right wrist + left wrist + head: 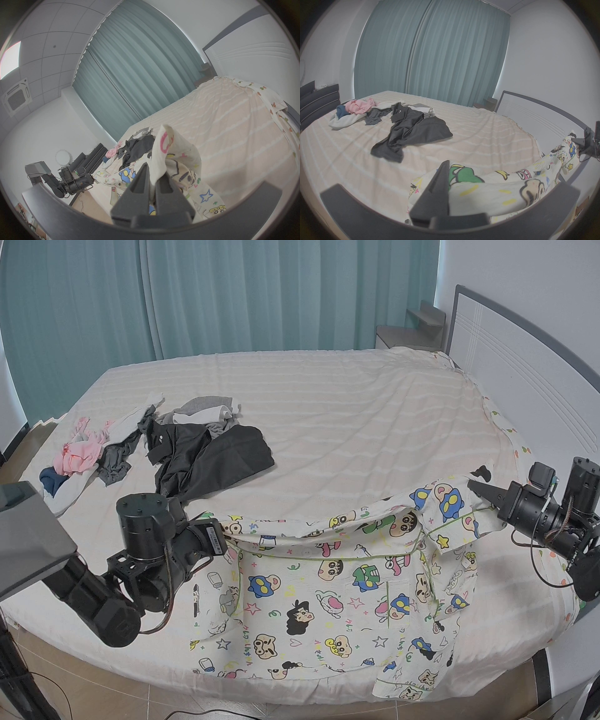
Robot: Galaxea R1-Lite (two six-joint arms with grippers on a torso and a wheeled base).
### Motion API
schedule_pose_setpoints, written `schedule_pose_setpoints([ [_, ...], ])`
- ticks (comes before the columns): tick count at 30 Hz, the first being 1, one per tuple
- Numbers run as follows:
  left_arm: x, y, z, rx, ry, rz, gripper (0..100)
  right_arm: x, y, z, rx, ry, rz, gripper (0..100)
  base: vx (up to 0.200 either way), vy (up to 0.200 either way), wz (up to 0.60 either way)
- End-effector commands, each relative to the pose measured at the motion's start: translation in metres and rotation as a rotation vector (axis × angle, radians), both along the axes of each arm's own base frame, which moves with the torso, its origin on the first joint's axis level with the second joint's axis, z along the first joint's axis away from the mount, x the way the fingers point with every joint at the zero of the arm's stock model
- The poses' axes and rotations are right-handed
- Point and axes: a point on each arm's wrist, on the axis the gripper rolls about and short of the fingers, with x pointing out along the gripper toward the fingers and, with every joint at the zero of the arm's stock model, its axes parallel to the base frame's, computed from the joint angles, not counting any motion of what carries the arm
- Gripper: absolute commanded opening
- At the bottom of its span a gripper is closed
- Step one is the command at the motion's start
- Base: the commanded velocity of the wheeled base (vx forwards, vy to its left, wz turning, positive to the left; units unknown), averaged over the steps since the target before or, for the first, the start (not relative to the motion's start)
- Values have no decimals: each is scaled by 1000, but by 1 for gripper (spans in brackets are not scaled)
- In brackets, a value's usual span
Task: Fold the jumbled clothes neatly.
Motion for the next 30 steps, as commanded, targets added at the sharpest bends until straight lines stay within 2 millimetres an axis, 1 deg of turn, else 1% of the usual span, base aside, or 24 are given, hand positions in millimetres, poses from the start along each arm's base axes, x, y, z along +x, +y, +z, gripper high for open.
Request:
schedule_pose_setpoints([
  [1,40,-10,-34,17,42,9,0,36,-9,-37,-11,85,-42,0,200,0,0],
  [3,43,-11,-36,18,43,9,0,38,-9,-39,-11,88,-44,0,200,0,0],
  [4,57,-16,-46,23,43,13,0,49,-8,-46,-13,96,-43,0,200,0,0],
  [6,60,-18,-48,22,43,12,0,51,-8,-49,-13,99,-43,0,200,0,0],
  [7,69,-21,-55,28,43,14,0,59,-7,-53,-17,102,-45,0,200,0,0],
  [11,80,-29,-76,62,52,8,0,70,-8,-63,-18,119,-49,0,200,0,0],
  [14,82,-30,-81,65,53,5,0,76,-8,-67,-20,123,-50,0,0,0,0],
  [17,85,-32,-95,80,80,-2,0,82,-8,-73,-21,134,-52,0,0,0,0],
  [21,92,-35,-102,79,78,1,0,88,-8,-77,-23,141,-55,0,0,0,0],
  [25,101,-39,-105,72,53,20,0,96,-14,-91,-26,172,-74,0,0,0,0],
  [30,119,-46,-104,54,-7,99,0,108,-21,-110,-29,204,-95,0,0,0,0],
])
